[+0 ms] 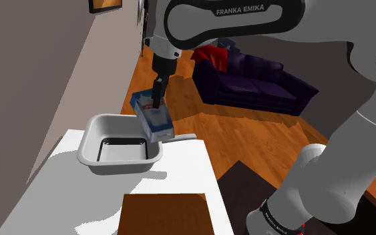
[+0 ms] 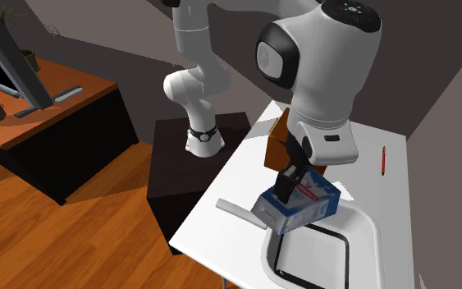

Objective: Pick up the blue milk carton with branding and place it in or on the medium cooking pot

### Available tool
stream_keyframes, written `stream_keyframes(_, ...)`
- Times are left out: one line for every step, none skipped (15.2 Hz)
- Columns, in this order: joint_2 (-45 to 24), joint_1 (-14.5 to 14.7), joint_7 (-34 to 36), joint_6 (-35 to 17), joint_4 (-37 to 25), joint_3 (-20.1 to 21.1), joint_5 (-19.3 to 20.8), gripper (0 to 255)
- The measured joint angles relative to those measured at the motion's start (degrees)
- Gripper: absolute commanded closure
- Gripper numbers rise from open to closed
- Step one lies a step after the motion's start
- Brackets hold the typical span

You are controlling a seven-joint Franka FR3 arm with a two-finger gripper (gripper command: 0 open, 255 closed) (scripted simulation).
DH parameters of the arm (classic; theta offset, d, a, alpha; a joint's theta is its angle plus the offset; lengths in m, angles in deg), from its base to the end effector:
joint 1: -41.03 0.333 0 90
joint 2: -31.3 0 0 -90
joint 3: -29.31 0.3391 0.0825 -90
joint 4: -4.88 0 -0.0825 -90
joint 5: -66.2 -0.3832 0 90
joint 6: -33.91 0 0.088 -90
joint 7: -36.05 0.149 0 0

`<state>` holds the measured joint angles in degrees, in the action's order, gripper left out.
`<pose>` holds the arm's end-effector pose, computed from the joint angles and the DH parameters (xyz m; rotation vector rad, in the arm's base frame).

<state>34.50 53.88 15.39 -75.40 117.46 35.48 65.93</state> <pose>0.5103 0.1773 0.4776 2.9546 1.0632 -0.0025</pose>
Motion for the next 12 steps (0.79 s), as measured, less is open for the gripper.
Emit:
stream_keyframes(0.1, -0.1, -0.1, 0.0, 0.1, -0.1, 0.0, 0)
stream_keyframes(0.3, -0.1, -0.2, 0.9, -0.7, -0.1, 0.0, 0)
stream_keyframes(0.4, -0.1, -0.1, 2.4, -2.0, -0.1, 0.0, 0)
stream_keyframes(0.5, -0.1, -0.1, 4.2, -3.7, -0.1, 0.0, 0)
stream_keyframes(0.6, -0.2, -0.3, 5.7, -5.2, -0.2, 0.0, 0)
stream_keyframes(0.6, -0.1, -0.3, 6.5, -6.0, -0.2, 0.0, 0)
stream_keyframes(0.6, -0.1, -0.2, 6.9, -6.3, -0.1, 0.0, 0)
stream_keyframes(0.7, -0.1, -0.2, 7.1, -6.4, -0.1, -0.1, 0)
stream_keyframes(0.7, -0.1, -0.3, 7.2, -6.5, -0.2, -0.1, 0)
stream_keyframes(0.7, -0.1, -0.3, 7.2, -6.5, -0.2, -0.1, 0)
stream_keyframes(0.8, -0.1, -0.3, 7.2, -6.5, -0.2, -0.1, 0)
stream_keyframes(0.8, -0.1, -0.3, 7.2, -6.5, -0.2, -0.1, 0)
